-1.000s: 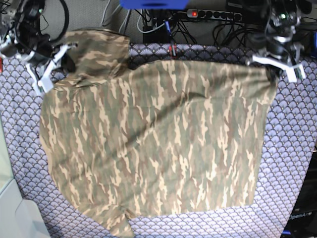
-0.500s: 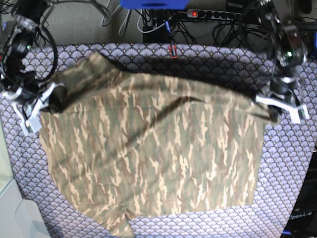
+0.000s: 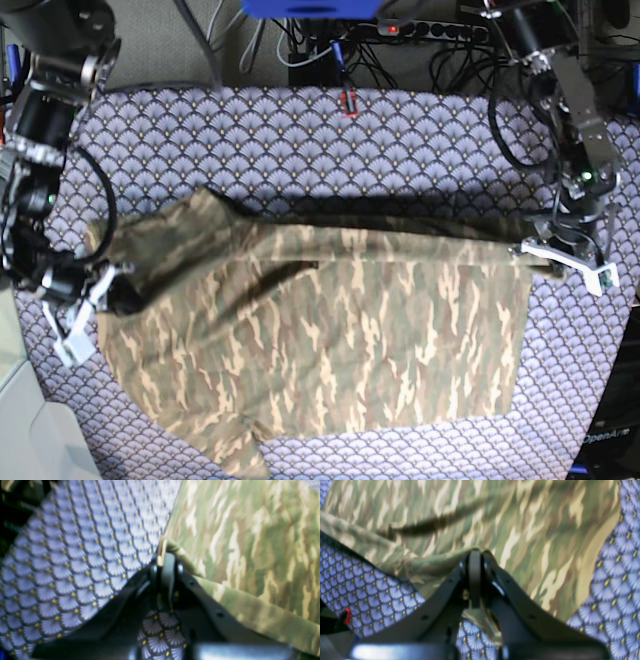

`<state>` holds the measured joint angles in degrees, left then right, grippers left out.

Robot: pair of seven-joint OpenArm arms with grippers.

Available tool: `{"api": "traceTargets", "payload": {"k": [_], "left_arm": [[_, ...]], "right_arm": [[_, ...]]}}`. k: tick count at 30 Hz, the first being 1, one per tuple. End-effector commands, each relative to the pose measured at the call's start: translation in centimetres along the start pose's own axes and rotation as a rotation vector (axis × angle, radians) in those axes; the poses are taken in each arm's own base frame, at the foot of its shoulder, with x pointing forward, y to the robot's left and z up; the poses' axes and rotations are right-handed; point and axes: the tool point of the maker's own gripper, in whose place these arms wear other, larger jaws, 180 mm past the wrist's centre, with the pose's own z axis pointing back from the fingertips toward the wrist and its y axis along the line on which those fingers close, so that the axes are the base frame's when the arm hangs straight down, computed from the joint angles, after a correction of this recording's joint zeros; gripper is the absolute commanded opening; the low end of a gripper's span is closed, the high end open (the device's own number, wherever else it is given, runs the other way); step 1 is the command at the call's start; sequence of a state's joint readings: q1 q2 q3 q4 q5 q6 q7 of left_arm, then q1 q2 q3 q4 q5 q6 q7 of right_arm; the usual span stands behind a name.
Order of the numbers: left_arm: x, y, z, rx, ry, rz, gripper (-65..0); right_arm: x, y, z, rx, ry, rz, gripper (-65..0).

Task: Fold the T-shirt properly
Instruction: 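Lift the shoulder edge and fold it over toward the hem with both grippers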

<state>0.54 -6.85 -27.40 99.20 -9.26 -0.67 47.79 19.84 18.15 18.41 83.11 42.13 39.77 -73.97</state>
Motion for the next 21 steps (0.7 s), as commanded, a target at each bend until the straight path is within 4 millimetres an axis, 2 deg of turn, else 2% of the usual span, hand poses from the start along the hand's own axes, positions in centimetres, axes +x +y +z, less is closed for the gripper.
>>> {"api": "traceTargets", "payload": {"k": [1,6,12,19,21], "left_arm": [[2.1,-0.1,-0.3,-0.003,-0.059,0.001,-64.3],[2.3,-0.5,-2.2,-0.010,-0.033,0.033,-64.3],[5.5,-1.8,-3.8,-0.037,-0.069,0.070,-64.3],[6.9,-7.2,-4.9,-0.139,-0.065,-0.100,-64.3],[7.3,-7.8,-5.5,-0.147,-0.083,-0.111,-64.3]], "right_arm": [[2.5,-0.7,0.6,-0.008,-0.063,0.024,-65.0],[4.1,-2.2,-0.5,0.009,-0.084,-0.001,-65.0],[5.4,-4.1,-1.3,0.015,-0.094,-0.031,-65.0],[8.2,-4.1,-2.3,0.034,-0.124,-0.017,-65.0],[9.2,-4.0,-2.7,0.043,-0.135,-0.012,-65.0]]}}
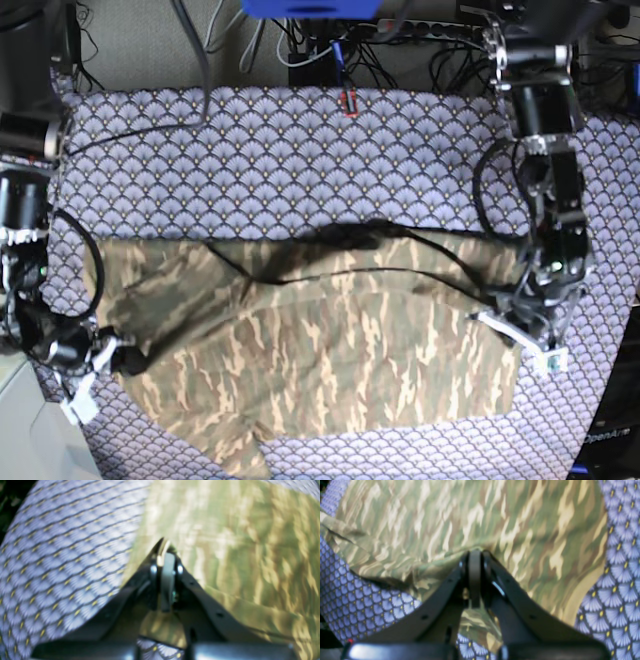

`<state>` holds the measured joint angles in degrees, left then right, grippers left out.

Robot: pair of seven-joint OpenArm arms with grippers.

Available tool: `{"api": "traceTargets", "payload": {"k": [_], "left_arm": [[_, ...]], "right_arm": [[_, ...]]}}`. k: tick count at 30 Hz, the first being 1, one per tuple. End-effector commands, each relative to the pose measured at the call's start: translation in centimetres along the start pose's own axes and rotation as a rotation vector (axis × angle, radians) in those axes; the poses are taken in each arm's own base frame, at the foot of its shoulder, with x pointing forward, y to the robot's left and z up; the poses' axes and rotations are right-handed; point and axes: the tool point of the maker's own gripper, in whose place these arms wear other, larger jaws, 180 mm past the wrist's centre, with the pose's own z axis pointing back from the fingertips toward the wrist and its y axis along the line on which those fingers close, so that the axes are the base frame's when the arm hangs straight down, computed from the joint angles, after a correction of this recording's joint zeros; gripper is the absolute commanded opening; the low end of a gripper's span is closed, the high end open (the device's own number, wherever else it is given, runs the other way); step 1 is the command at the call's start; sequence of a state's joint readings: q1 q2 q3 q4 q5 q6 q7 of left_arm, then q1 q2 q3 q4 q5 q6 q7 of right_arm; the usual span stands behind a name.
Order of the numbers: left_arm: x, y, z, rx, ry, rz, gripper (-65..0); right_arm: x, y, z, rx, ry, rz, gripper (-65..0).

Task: Fold the T-shirt properly
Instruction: 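Lift the shoulder edge and fold it over toward the hem with both grippers, then open both grippers and release the folded edge onto the shirt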

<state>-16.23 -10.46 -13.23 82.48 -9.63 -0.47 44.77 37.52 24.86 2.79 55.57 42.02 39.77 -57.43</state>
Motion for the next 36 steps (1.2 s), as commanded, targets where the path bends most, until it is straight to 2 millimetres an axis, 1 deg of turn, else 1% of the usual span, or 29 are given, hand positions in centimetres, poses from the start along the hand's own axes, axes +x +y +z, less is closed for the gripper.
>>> {"api": "traceTargets", "payload": {"k": [1,3,4,5,7,8,10,11,14,20,23,25,26,27,29,30,32,34,36], "left_arm": [[2.8,0.7,0.0,0.017,-0.081,-0.003,-64.3],[3.1,1.0,-0.7,0.025,-0.104,0.007,-64.3],[3.0,1.5,-1.0,0.033,-0.108,0.005,-64.3],[2.9,2.3,-1.3,0.048,-0.105,0.000,-64.3],[2.8,3.3,-1.9,0.067,-0.103,0.002,-64.3],[2.5,3.5,-2.2,0.071,-0.096,0.005,-64.3],[2.5,4.7,-2.4,0.092,-0.103,0.007,-64.3],[2.4,5.0,-2.5,0.096,-0.106,0.006,-64.3],[2.3,5.3,-2.9,0.102,-0.119,0.005,-64.2],[3.3,5.1,-3.1,0.097,-0.150,0.004,-64.1],[3.4,4.9,-3.0,0.092,-0.152,-0.001,-63.9],[3.4,5.0,-3.0,0.093,-0.149,-0.003,-60.7],[3.3,5.0,-3.0,0.094,-0.148,-0.004,-56.6],[3.3,5.0,-3.0,0.095,-0.147,-0.003,-52.4],[3.1,5.0,-3.0,0.094,-0.143,-0.005,-42.6],[2.8,5.0,-3.0,0.095,-0.139,-0.006,-37.7],[1.6,5.2,-2.9,0.096,-0.119,-0.011,-31.2],[2.0,5.0,-2.5,0.093,-0.136,-0.016,-27.8],[1.7,5.0,-2.2,0.091,-0.137,-0.022,-28.9]], "right_arm": [[3.4,-0.3,0.8,-0.003,-0.076,0.026,-65.0],[4.2,-0.6,0.2,0.002,-0.083,0.013,-65.0],[4.4,-1.1,0.3,-0.005,-0.085,0.005,-65.0],[4.6,-1.3,0.1,-0.006,-0.088,-0.003,-65.0],[4.9,-1.7,-0.1,-0.009,-0.093,-0.014,-65.0],[5.2,-1.8,-0.2,-0.011,-0.094,-0.014,-65.0],[5.3,-1.7,-0.4,-0.010,-0.091,-0.003,-65.0],[5.2,-1.6,-0.6,-0.008,-0.087,0.004,-65.0],[5.2,-1.3,-0.9,-0.005,-0.090,0.019,-65.0],[5.1,-1.0,-1.3,-0.001,-0.086,0.033,-65.0],[5.1,-1.6,-0.8,-0.015,-0.087,0.033,-65.0],[5.1,-1.8,-0.5,-0.021,-0.086,0.033,-65.0],[5.1,-2.2,-0.2,-0.029,-0.088,0.033,-64.6],[5.1,-2.3,-0.1,-0.033,-0.090,0.031,-63.0],[5.1,-2.5,0.0,-0.035,-0.092,0.028,-57.7],[5.0,-2.5,0.0,-0.035,-0.090,0.028,-53.7],[4.8,-2.6,0.0,-0.036,-0.086,0.025,-45.8],[4.7,-2.6,0.0,-0.036,-0.083,0.025,-37.3],[4.3,-2.6,-0.1,-0.035,-0.078,0.020,-32.3]]}}
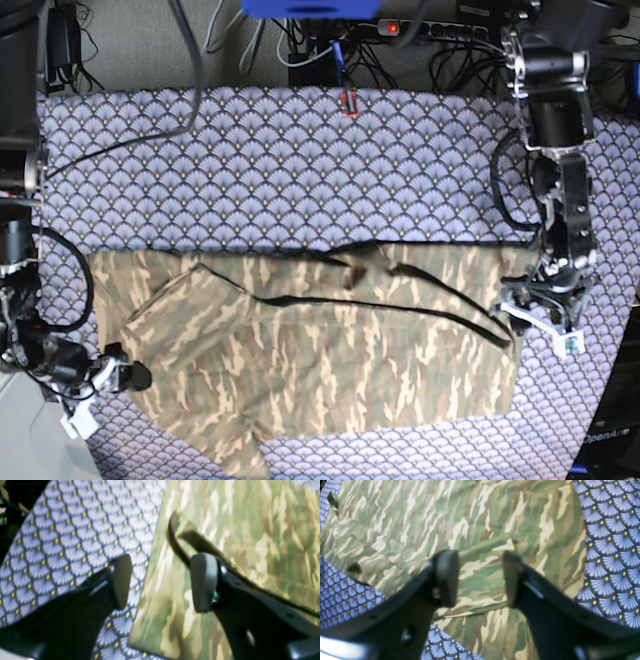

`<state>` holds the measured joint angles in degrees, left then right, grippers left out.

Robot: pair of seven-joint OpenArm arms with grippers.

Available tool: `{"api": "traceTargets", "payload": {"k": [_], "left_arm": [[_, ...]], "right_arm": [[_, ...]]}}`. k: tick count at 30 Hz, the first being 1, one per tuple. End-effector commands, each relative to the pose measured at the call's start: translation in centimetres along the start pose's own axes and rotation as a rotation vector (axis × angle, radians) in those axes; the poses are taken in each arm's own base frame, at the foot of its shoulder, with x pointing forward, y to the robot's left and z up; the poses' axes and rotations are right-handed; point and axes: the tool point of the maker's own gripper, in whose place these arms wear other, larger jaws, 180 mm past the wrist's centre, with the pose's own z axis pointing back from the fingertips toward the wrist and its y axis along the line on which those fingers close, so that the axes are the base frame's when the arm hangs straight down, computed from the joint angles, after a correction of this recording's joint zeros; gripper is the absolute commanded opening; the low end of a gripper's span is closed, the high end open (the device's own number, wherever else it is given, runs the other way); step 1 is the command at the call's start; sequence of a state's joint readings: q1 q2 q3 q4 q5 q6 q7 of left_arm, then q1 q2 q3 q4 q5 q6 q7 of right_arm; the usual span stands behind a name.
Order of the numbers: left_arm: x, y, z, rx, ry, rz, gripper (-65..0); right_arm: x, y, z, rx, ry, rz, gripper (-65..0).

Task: Fold the T-shirt properly
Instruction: 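Open both grippers and release the folded edge onto the shirt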

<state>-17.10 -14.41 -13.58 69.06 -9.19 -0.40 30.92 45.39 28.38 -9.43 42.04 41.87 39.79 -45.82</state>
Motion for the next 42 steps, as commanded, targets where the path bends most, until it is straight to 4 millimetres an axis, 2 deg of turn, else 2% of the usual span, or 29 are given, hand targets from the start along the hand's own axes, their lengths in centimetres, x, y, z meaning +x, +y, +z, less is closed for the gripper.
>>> {"api": "traceTargets", "payload": {"k": [1,4,7,12,16,18,20,22,26,30,32,35,42], "left_arm": [[3.6,0.2,0.5,-0.001,-0.104,-0.006,-30.1],[3.4,0.1,1.6,-0.005,-0.118,-0.021,-31.4],[1.5,1.2,2.7,0.009,-0.074,-0.061,-31.4],[-2.0,2.2,3.6,0.021,-0.010,-0.081,-31.3],[-4.0,5.0,4.6,0.078,0.020,-0.037,-31.3],[-4.1,5.9,4.8,0.098,0.020,-0.023,-31.3],[-4.2,6.2,4.9,0.105,0.023,-0.019,-31.3],[-5.1,6.5,5.2,0.110,0.041,-0.022,-31.3],[-5.0,7.2,6.0,0.124,0.027,-0.025,-31.3],[-5.1,7.4,6.3,0.127,0.028,-0.026,-31.3],[-6.1,7.6,6.5,0.130,0.048,-0.028,-31.3],[-6.5,7.6,6.7,0.130,0.056,-0.034,-31.3],[-6.9,7.7,6.8,0.131,0.063,-0.036,-31.3]], "right_arm": [[2.5,-0.2,1.0,-0.003,-0.065,0.016,-31.1],[1.0,-1.2,1.6,-0.024,-0.027,0.007,-30.6],[-3.3,-2.8,2.3,-0.057,0.058,-0.022,-30.6],[-8.7,-5.4,4.4,-0.118,0.142,-0.058,-30.6],[-12.1,-6.8,6.1,-0.153,0.149,-0.127,-30.6],[-13.3,-6.9,6.3,-0.158,0.145,-0.149,-30.6],[-14.1,-6.7,6.1,-0.155,0.148,-0.158,-30.6],[-14.8,-6.6,6.0,-0.152,0.157,-0.166,-30.6],[-16.0,-5.7,5.3,-0.132,0.172,-0.180,-30.6],[-15.4,-5.0,4.3,-0.113,0.144,-0.183,-30.5],[-15.3,-4.8,4.2,-0.109,0.140,-0.183,-30.5],[-15.3,-4.4,3.8,-0.099,0.137,-0.186,-30.5],[-14.6,-4.4,3.5,-0.101,0.084,-0.186,-30.6]]}}
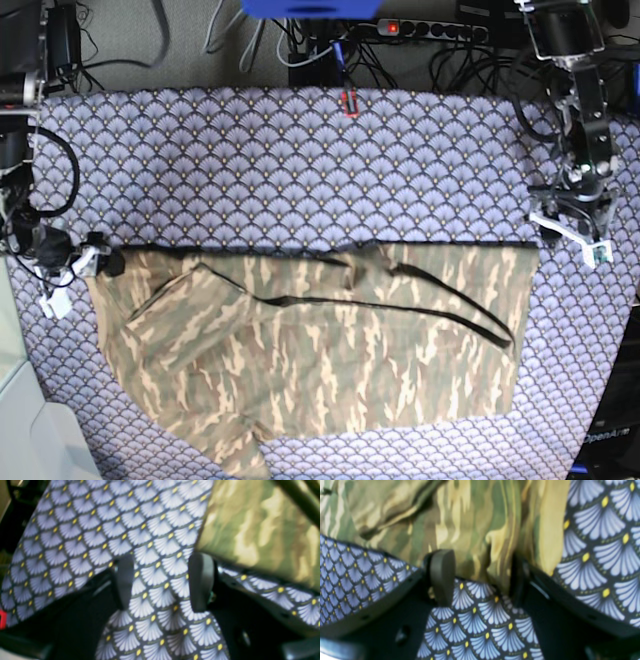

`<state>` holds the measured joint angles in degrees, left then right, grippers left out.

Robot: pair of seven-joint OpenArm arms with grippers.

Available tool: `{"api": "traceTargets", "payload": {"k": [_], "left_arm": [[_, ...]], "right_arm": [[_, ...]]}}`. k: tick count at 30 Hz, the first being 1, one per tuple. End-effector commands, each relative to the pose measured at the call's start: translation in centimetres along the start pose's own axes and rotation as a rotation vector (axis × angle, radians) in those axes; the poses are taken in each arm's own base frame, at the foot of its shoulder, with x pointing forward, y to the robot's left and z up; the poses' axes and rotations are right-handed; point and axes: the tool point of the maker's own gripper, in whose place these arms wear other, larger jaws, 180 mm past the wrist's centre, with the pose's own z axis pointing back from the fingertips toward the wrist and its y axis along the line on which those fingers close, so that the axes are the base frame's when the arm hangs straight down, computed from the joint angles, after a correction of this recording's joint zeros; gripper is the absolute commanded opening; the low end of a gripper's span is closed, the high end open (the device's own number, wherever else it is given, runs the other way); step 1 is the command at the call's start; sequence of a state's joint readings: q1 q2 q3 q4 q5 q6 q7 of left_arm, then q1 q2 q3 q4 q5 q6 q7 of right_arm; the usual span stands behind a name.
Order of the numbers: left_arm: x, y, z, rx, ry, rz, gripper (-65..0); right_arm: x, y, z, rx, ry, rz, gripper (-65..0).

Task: Fold the T-shirt properly
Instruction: 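Open both grippers and release the folded edge onto the shirt, then grasp the folded edge and drag it back toward the robot with both grippers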

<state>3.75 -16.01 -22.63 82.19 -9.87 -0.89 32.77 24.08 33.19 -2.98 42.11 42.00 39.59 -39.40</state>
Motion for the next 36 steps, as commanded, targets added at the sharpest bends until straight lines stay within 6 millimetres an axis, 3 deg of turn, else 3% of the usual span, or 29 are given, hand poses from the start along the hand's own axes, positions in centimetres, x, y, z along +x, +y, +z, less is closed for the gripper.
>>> {"api": "traceTargets", "payload": {"k": [1,3,5,10,21,36], "left_arm": [[1.7,0.5,0.2,0.012,-0.051,-0.009,-31.3],[1.2,0.7,0.3,0.014,-0.039,-0.012,-31.3],[1.0,0.6,0.5,0.013,-0.039,-0.014,-31.3],[0.9,0.6,0.4,0.012,-0.036,-0.010,-31.3],[2.2,0.1,-0.9,0.006,-0.044,0.014,-31.3],[2.9,-2.5,-3.6,-0.029,-0.015,0.100,-31.3]], "right_arm": [[2.4,-0.4,1.0,-0.004,-0.064,0.017,-30.7],[2.4,-0.4,1.0,-0.004,-0.067,0.017,-32.5],[2.4,-0.4,1.0,-0.004,-0.067,0.017,-38.4],[2.3,-0.3,0.9,-0.002,-0.061,0.017,-64.0],[2.2,-0.3,0.9,-0.003,-0.059,0.015,-65.0],[0.8,0.1,0.3,0.010,-0.038,0.002,-65.0]]}}
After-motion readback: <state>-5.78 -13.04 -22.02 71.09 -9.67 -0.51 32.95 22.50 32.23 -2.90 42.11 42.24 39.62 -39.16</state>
